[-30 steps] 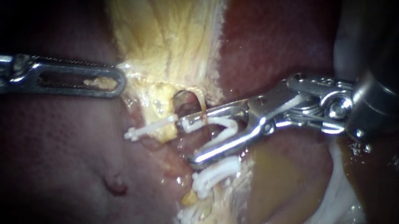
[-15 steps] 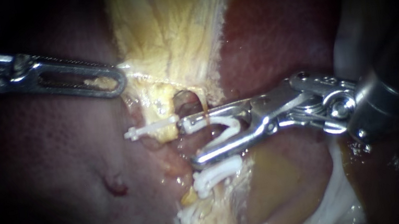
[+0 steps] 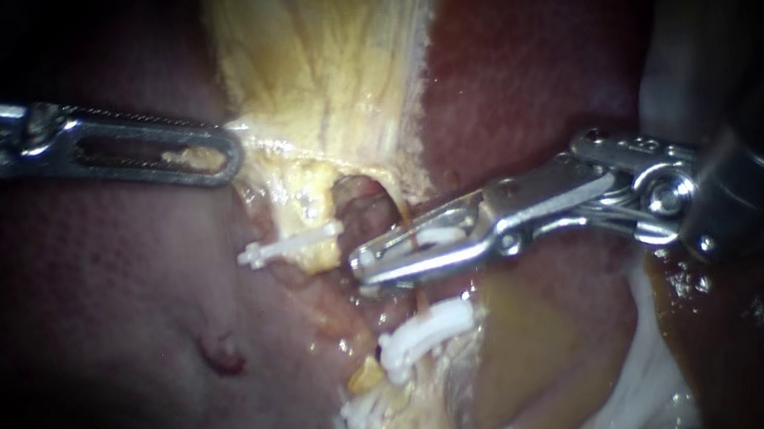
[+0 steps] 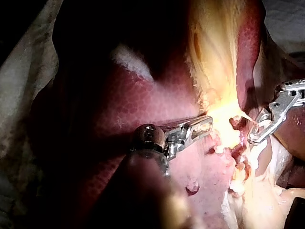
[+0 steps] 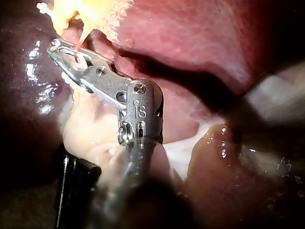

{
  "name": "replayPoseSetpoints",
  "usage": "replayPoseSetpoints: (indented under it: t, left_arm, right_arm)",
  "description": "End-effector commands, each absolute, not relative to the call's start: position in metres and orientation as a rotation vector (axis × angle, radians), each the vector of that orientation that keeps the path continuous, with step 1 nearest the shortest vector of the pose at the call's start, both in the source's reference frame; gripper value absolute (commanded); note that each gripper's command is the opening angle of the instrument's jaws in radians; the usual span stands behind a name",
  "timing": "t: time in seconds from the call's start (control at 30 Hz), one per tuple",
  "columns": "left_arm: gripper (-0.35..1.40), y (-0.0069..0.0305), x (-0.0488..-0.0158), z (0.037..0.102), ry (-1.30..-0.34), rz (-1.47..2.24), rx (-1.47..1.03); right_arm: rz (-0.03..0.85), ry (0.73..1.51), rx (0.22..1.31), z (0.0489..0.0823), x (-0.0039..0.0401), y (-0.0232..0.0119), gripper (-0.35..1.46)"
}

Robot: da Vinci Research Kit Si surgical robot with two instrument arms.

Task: Clipping third clip right tube

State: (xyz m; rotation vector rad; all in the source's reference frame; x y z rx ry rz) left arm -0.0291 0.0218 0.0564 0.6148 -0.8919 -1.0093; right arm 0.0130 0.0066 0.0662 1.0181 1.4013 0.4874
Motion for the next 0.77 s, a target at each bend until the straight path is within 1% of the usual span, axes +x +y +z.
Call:
replayPoseSetpoints:
  t: [0.03, 0.23, 0.4, 0.77]
  left_arm:
    - [-0.35, 0.0218, -0.0291, 0.0564, -0.892, -1.01, 0.615]
    - [-0.35, 0.0219, -0.0291, 0.0565, -0.892, -1.009, 0.615]
    - [-0.35, 0.0218, -0.0291, 0.0565, -0.892, -1.009, 0.615]
    - [-0.35, 0.0219, -0.0291, 0.0566, -0.892, -1.009, 0.614]
  right_arm:
    - [0.487, 1.401, 1.019, 0.0662, 0.0129, 0.0066, -0.33]
    - [0.537, 1.374, 1.086, 0.0664, 0.0125, 0.0066, -0.35]
    - [0.524, 1.356, 1.101, 0.0664, 0.0126, 0.0066, -0.35]
    - [0.519, 1.353, 1.102, 0.0667, 0.0125, 0.0066, -0.35]
